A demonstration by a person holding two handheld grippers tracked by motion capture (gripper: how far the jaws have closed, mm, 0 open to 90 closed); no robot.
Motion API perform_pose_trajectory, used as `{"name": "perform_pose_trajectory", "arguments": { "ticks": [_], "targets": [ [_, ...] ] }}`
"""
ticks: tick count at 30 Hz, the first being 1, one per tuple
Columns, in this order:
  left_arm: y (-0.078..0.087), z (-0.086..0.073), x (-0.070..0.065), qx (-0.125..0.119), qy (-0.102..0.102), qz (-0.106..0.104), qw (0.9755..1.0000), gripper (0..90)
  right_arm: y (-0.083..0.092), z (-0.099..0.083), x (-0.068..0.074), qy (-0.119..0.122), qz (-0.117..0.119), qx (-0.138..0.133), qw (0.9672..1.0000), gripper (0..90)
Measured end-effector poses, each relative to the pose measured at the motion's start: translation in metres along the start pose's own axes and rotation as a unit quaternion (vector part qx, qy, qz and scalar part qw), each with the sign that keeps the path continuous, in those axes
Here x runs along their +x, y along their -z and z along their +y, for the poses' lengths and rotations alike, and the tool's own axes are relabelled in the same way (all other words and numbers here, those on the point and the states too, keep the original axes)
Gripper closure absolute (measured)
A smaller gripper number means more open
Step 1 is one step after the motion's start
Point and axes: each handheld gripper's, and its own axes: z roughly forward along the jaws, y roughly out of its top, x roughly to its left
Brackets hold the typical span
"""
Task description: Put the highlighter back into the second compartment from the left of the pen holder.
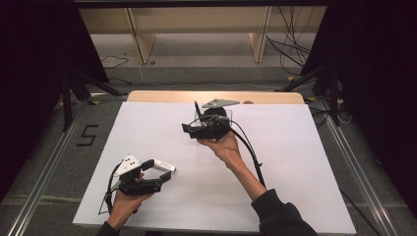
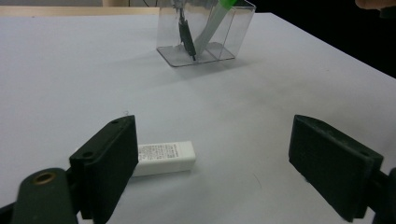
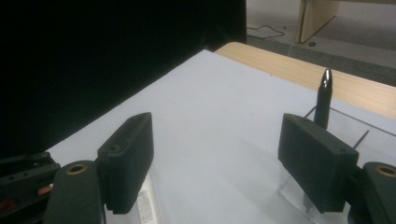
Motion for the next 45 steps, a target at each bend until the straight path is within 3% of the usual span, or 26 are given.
{"name": "perform_pose_trajectory", "arguments": {
  "ticks": [17, 33, 45],
  "targets": [
    [0.022, -0.005, 0.014, -0.008, 0.014, 0.051, 0.9986, 15.4, -0.007, -0.008, 0.004, 0.009, 0.021, 0.022, 0.9995, 27.6],
    [0.036, -0.009, 0.020, -0.020, 0.039, 0.066, 0.9968, 15.4, -0.042, -0.028, 0.021, 0.032, 0.051, 0.074, 0.9954, 27.6],
    [0.042, -0.010, 0.019, -0.029, 0.041, 0.066, 0.9966, 15.4, -0.056, -0.037, 0.025, 0.046, 0.068, 0.103, 0.9913, 27.6]
  ]
}}
